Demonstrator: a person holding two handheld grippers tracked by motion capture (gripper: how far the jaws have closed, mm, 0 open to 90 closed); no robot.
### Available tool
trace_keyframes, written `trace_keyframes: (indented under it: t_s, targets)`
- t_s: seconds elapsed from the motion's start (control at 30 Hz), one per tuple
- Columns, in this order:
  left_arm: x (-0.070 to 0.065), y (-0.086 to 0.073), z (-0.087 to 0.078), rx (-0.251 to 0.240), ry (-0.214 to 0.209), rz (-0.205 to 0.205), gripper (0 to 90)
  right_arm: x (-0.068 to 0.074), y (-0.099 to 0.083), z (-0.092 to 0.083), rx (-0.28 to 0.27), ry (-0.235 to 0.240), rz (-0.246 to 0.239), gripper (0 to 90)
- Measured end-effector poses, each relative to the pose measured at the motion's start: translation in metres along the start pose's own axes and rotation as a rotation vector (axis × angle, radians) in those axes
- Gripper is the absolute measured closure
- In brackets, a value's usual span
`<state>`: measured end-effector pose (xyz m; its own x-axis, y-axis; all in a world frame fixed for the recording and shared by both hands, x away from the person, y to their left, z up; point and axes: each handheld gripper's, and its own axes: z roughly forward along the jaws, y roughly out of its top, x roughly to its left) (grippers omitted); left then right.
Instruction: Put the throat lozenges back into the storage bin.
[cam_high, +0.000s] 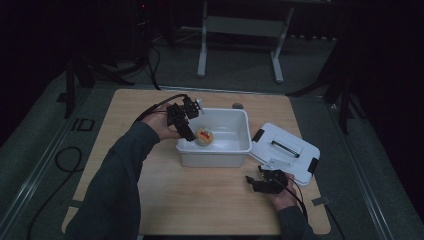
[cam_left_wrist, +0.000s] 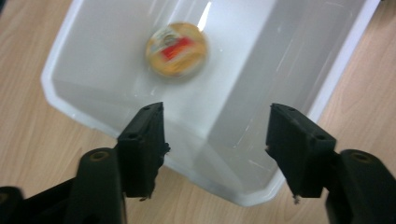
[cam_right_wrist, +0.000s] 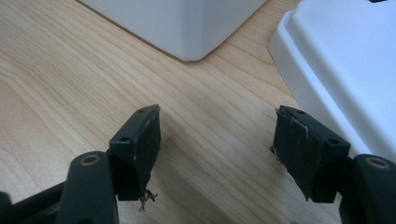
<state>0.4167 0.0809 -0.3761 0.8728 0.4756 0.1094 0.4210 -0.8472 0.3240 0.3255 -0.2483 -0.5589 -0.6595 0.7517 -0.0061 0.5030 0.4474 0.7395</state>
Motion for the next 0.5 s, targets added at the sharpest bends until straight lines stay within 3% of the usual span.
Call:
trace_keyframes:
  t_s: [0.5]
  targets:
    - [0.014, -0.031, -0.011, -0.023, 0.030, -0.050, 69.7, 0.000, 0.000, 0.000, 0.000, 0.000, 0.000, 31.4]
